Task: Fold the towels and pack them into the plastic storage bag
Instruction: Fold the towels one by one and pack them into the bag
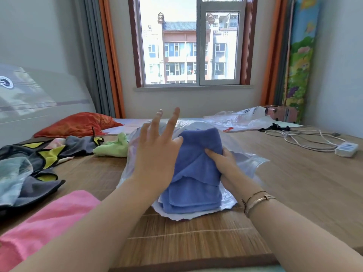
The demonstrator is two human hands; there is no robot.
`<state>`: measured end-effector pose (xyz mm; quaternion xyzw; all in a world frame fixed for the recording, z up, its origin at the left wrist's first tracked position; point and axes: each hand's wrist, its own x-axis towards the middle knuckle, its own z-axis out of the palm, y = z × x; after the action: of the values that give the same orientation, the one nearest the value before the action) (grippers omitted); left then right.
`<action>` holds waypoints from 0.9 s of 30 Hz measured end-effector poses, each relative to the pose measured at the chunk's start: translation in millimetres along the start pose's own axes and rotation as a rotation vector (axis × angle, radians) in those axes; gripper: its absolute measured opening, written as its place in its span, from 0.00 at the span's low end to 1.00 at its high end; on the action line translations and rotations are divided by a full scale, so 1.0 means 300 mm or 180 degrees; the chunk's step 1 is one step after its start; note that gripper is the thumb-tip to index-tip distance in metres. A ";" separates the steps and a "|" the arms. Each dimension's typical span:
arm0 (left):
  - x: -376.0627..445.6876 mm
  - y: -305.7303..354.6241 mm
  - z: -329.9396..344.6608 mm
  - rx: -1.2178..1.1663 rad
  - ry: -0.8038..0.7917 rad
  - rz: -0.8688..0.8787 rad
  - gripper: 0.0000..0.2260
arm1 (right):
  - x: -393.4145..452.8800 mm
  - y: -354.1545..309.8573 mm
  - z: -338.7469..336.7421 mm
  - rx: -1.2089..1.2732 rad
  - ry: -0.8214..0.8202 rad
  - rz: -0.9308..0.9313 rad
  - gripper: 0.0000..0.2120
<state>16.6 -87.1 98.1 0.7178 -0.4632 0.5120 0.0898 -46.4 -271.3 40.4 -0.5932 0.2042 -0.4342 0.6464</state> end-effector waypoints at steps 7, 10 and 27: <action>0.066 -0.023 0.073 -0.0453 -0.0092 0.0043 0.26 | 0.171 0.110 0.003 -0.2432 0.1310 -0.0023 0.24; 0.070 -0.023 0.067 -0.0519 -0.0033 0.0435 0.16 | 0.142 0.140 -0.047 -0.3575 0.0929 0.0130 0.35; 0.223 0.114 0.169 -0.1291 0.0297 0.0848 0.15 | 0.134 0.248 -0.034 -0.3969 -0.0905 -0.1056 0.53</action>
<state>26.8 -175.0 117.8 0.5932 -0.6425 0.4485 0.1850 -8.8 -315.6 -21.8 -0.9315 0.2359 -0.2460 0.1270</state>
